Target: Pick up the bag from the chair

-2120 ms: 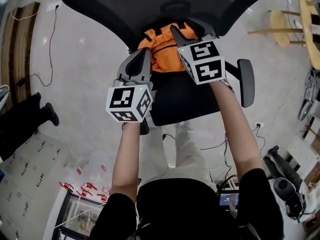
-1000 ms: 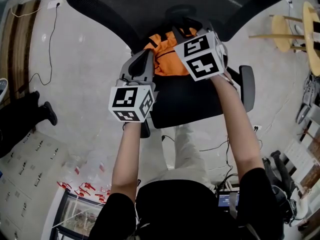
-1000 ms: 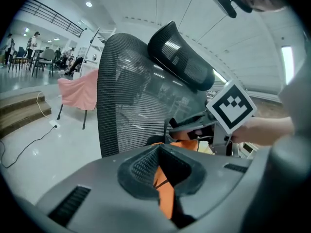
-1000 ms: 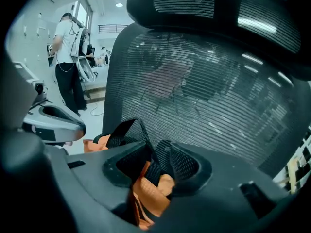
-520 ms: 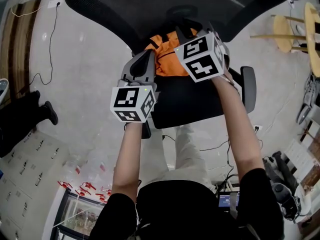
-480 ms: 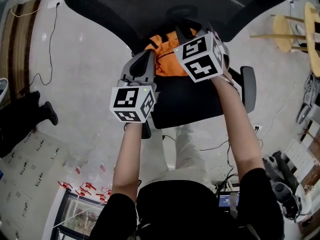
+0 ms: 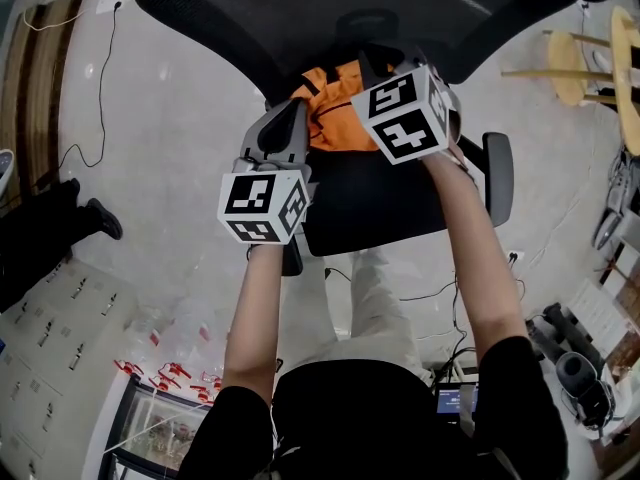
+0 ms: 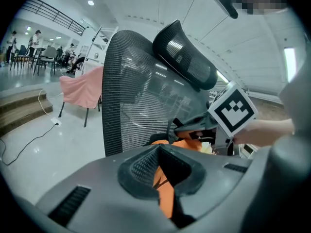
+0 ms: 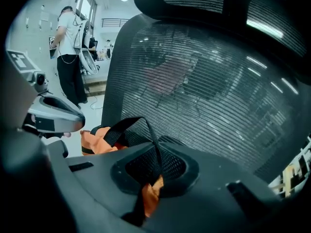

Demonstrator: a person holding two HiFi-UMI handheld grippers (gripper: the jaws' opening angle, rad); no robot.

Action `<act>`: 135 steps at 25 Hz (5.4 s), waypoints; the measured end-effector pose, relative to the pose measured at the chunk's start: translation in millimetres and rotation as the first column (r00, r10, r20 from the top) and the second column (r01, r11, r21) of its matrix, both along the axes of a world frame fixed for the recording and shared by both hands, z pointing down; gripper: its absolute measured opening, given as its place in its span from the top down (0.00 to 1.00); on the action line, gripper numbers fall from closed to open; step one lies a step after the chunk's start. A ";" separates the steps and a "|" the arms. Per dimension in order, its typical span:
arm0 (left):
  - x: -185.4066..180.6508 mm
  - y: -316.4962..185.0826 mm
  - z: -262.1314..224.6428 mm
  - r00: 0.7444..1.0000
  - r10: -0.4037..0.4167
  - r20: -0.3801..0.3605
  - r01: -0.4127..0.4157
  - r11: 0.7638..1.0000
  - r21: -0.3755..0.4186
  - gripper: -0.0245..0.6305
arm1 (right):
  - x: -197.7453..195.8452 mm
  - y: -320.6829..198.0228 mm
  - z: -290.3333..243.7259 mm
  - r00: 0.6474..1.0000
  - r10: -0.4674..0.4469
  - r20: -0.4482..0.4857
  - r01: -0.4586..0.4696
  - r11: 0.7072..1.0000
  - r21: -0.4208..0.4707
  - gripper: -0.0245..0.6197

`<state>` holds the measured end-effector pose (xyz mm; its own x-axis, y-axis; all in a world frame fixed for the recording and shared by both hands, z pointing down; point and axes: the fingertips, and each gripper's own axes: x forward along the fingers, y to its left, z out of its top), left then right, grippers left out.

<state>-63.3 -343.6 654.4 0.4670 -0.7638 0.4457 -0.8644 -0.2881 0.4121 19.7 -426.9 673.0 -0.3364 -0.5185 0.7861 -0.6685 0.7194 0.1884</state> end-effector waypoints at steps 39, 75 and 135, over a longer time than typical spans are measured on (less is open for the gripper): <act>0.4 2.6 -78.2 0.999 0.026 0.023 -0.028 0.994 0.103 0.96 | -0.6 39.8 -90.2 0.922 0.098 0.374 -0.168 0.973 0.160 0.96; 12.3 59.6 -253.5 0.991 0.114 0.072 -0.131 0.936 0.327 0.96 | 8.3 121.0 -292.5 0.817 0.099 0.567 -0.324 0.894 0.310 0.96; 34.3 274.0 -466.8 0.979 0.158 0.133 -0.206 0.765 0.610 0.96 | 65.0 331.2 -494.6 0.741 0.064 0.668 -0.487 0.736 0.471 0.96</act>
